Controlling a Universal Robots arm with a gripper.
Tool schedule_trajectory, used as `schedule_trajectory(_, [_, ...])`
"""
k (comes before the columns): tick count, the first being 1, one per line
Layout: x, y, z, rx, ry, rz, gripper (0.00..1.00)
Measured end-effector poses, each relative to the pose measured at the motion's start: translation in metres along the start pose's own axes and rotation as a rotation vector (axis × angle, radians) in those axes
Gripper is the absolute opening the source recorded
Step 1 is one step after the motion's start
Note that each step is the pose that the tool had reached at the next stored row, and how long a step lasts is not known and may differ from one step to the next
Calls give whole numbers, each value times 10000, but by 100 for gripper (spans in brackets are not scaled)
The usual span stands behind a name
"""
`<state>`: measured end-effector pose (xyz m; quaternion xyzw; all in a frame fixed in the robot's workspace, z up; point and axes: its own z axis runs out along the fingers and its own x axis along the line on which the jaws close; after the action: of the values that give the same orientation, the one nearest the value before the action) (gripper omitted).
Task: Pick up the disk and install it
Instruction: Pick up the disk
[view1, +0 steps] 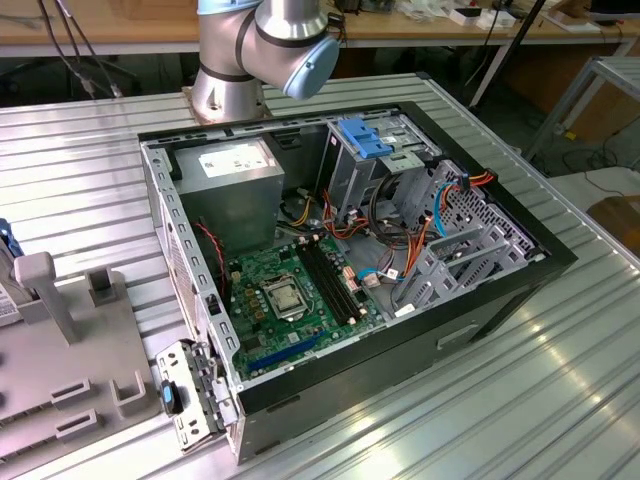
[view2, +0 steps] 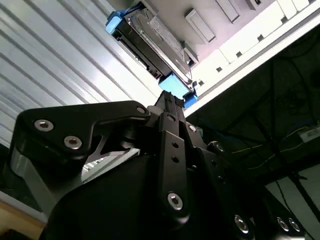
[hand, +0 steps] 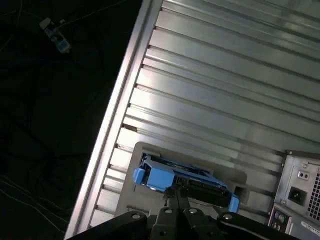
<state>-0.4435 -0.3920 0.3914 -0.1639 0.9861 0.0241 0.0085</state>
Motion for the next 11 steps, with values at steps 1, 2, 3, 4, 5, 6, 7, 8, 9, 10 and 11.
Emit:
schedule_trajectory(1, [0,0,0,-7,11,-245,11])
schedule_trajectory(2, [0,0,0,-12,19,-442,11])
schedule_trajectory(3, [0,0,0,-18,32,-702,11])
schedule_trajectory(4, [0,0,0,-22,40,-882,11])
schedule_trajectory(5, [0,0,0,-28,51,-1127,11])
schedule_trajectory(6, [0,0,0,-32,59,-1305,11])
schedule_trajectory(7, [0,0,0,-40,74,-1638,11])
schedule_trajectory(8, [0,0,0,-48,88,-1959,11])
schedule_trajectory(9, [0,0,0,-61,109,-2443,11])
schedule_trajectory(10, [0,0,0,-68,121,-2715,11])
schedule_trajectory(11, [0,0,0,-72,130,-2916,11])
